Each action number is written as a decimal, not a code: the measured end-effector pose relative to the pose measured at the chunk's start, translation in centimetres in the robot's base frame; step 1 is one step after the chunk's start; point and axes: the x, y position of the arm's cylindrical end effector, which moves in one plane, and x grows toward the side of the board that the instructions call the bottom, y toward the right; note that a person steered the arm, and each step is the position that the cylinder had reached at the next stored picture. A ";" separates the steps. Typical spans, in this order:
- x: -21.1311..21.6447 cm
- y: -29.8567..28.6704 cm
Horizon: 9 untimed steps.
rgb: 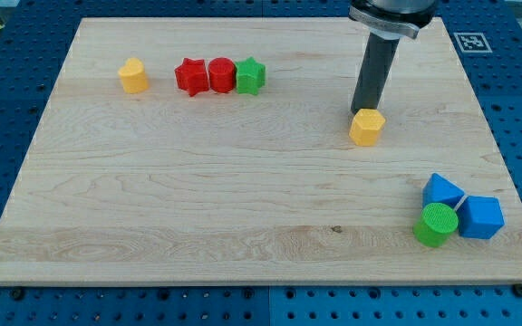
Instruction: Move the yellow hexagon above the blue triangle
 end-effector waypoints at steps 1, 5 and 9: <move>0.0 -1.9; 2.7 -2.0; 4.5 4.3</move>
